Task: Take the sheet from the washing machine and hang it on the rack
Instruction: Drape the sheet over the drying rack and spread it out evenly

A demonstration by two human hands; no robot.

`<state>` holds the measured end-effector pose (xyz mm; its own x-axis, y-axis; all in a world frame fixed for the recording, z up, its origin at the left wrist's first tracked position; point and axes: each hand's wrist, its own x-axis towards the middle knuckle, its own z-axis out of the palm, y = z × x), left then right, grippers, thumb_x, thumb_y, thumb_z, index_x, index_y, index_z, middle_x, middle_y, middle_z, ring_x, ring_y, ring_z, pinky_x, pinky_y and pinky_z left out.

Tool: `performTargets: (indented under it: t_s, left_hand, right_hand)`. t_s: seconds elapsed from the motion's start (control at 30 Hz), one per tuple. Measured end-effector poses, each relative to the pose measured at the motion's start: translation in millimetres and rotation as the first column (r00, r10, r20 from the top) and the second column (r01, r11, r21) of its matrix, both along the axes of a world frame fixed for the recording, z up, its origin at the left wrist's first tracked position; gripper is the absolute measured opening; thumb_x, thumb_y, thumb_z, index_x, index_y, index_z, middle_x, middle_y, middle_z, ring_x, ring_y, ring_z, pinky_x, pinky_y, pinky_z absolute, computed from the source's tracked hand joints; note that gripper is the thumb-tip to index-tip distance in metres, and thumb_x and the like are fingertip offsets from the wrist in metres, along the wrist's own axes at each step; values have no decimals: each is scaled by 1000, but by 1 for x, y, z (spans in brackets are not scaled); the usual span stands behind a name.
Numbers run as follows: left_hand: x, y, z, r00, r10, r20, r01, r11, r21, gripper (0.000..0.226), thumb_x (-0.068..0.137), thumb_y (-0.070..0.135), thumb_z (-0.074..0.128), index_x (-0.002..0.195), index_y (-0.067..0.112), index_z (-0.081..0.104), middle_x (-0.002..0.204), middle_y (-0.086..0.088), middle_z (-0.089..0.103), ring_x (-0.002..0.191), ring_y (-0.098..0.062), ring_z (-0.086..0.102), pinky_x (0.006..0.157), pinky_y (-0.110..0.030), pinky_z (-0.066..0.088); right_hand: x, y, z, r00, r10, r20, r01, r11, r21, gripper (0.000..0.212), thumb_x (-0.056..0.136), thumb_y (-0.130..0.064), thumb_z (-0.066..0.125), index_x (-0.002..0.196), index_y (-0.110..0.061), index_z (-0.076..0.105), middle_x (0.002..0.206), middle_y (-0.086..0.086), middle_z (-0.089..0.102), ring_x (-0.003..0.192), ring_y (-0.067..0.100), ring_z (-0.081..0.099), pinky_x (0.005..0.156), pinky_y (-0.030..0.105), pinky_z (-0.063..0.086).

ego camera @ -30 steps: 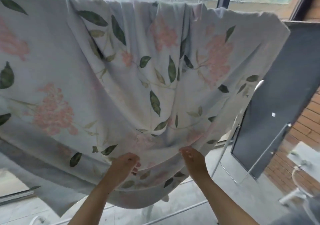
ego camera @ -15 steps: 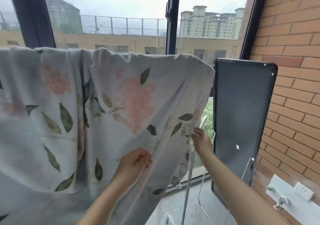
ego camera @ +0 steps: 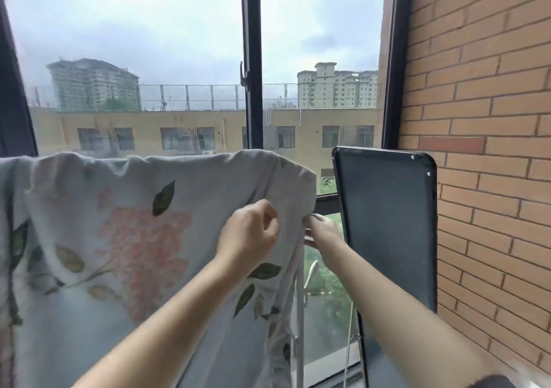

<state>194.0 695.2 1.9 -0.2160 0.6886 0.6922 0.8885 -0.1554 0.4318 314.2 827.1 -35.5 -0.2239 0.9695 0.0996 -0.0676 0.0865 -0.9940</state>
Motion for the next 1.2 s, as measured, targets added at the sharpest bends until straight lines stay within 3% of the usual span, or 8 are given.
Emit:
performTargets:
  t_s: [0.23, 0.37, 0.53, 0.67, 0.8, 0.93, 1.07, 1.2]
  left_hand:
    - [33, 40, 52, 942, 293, -163, -308, 948, -74, 34, 85, 56, 49, 95, 24, 48, 96, 5, 60, 82, -19, 55, 66, -31, 41]
    - [49, 50, 75, 987, 140, 80, -124, 976, -181, 57, 79, 68, 52, 111, 21, 46, 102, 4, 59, 94, -19, 57, 80, -39, 50]
    - [51, 46, 121, 941, 128, 314, -182, 972, 148, 17, 82, 3, 49, 76, 14, 60, 62, 2, 56, 57, -11, 51, 47, -17, 40]
    - [25, 33, 156, 886, -54, 460, -80, 960, 269, 34, 89, -2, 39, 70, 19, 56, 63, -1, 53, 55, -16, 47, 51, -27, 38]
    - [32, 15, 176, 869, -139, 475, -25, 946, 322, 39, 93, -6, 30, 67, 16, 48, 53, 4, 49, 46, -8, 44, 38, -16, 34]
    - [33, -3, 195, 789, -236, 568, -11, 918, 397, 32, 95, 6, 39, 67, 15, 49, 47, 6, 49, 38, -7, 44, 38, -16, 35]
    - [16, -21, 196, 983, 34, 178, -74, 973, 219, 24, 83, 10, 66, 105, 8, 59, 93, -5, 63, 83, -20, 60, 73, -33, 50]
    - [-5, -31, 181, 808, 442, -390, -467, 883, 32, 36, 76, 18, 73, 104, 11, 53, 82, 0, 53, 80, -21, 52, 65, -30, 39]
  right_hand:
    - [24, 26, 106, 825, 249, -507, -244, 967, 78, 25, 96, -13, 35, 100, -6, 58, 84, 13, 61, 78, 23, 59, 65, 32, 51]
    - [32, 21, 166, 894, 369, -254, -230, 865, 446, 18, 93, -7, 45, 90, -15, 60, 86, 4, 62, 87, 20, 58, 79, 35, 50]
    - [32, 8, 217, 926, 361, -107, -162, 637, 754, 21, 88, 0, 47, 87, -16, 60, 84, -2, 61, 79, 11, 57, 67, 18, 47]
    - [34, 38, 178, 955, 174, 241, -297, 548, 782, 32, 87, -5, 55, 115, -19, 44, 122, 4, 60, 109, 17, 59, 84, 29, 55]
    - [18, 55, 141, 844, -139, 518, -335, 618, 711, 68, 88, -28, 62, 144, -24, 22, 120, 10, 57, 96, 26, 58, 78, 39, 52]
    - [7, 68, 134, 798, -190, 571, -309, 686, 659, 30, 91, -40, 52, 98, -13, 63, 98, 10, 64, 75, 23, 53, 51, 23, 32]
    - [3, 73, 150, 964, -141, 227, -23, 802, 597, 30, 96, -22, 37, 104, -7, 61, 97, 16, 66, 87, 30, 60, 63, 29, 36]
    - [30, 62, 191, 954, -295, 57, 186, 728, 660, 38, 102, -30, 32, 106, 0, 55, 88, 13, 57, 81, 25, 55, 63, 30, 36]
